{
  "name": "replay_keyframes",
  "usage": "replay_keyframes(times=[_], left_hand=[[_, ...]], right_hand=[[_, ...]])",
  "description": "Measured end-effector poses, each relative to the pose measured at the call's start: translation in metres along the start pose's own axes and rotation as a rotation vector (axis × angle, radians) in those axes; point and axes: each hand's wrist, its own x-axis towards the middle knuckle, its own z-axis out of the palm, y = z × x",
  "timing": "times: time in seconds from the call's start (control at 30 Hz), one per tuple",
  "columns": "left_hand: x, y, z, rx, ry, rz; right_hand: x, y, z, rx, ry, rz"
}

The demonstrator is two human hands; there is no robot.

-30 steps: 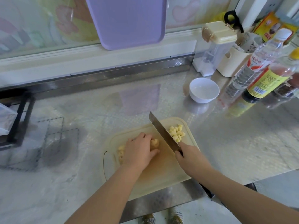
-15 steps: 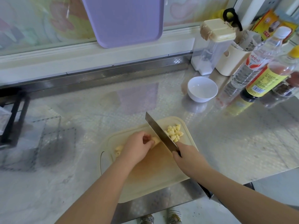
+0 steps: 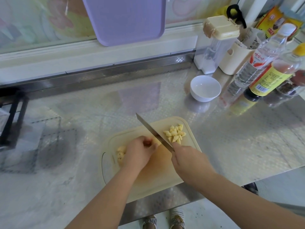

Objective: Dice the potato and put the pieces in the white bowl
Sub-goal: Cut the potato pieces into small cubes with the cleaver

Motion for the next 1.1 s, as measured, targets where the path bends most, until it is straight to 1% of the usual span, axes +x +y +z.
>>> replay_keyframes(times=[0.4,0.73,1.1], left_hand=[[-0.007,0.008,0.005,-0.023,0.062,-0.052],[-0.014,0.009,0.011,-0.062,0.136,-0.022],[-0.012,0.006,0.012,-0.068,0.124,-0.016]], right_hand=[[0.005,0.000,0.014,0.003,-0.038,0.065],[0.008,0.001,0.014,0.008,-0.062,0.064],[0.023,0.005,0.030,0.020,-0.082,0.079]])
